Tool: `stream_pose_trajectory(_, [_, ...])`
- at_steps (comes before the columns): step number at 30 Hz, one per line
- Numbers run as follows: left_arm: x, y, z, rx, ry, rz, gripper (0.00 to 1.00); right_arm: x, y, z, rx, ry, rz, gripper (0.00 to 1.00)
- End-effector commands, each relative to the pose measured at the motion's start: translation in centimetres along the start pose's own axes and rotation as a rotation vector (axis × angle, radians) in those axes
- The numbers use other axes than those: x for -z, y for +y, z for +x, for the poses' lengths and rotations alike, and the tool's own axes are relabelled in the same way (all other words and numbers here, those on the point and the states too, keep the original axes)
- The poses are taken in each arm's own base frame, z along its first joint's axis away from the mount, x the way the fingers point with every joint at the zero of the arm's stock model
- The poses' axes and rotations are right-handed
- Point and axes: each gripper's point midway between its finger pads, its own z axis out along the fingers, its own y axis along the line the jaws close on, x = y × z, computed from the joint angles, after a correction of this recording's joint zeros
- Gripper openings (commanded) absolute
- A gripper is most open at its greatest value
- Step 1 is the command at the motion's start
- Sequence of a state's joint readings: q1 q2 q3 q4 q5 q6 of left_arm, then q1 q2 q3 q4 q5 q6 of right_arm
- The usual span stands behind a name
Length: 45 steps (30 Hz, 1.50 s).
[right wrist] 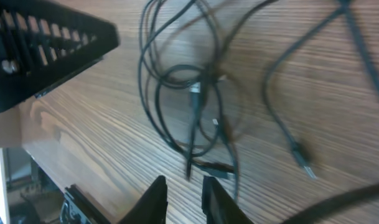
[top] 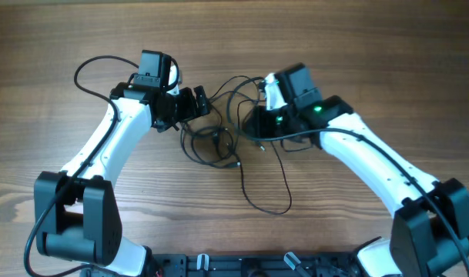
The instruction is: Untangle cables
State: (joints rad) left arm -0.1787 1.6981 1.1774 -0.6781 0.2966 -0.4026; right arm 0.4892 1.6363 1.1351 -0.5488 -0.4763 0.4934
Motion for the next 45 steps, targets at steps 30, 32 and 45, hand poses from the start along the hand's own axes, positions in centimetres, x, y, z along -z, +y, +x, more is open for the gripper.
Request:
stream_pose_trajectory(30, [-0.3, 0.4, 0.0, 0.010, 0.005, -0.014, 1.00, 25.7, 0.6, -8.1, 0.016, -0.695, 0.117, 0.04])
stream_pose_trajectory(32, [-0.3, 0.4, 0.0, 0.011, 0.005, -0.014, 1.00, 25.3, 0.2, -7.5, 0.003, -0.665, 0.128, 0.06])
stream_pose_trajectory(45, [-0.3, 0.4, 0.0, 0.011, 0.004, -0.014, 1.00, 17.8, -2.3, -7.2, 0.006, -0.396, 0.143, 0.04])
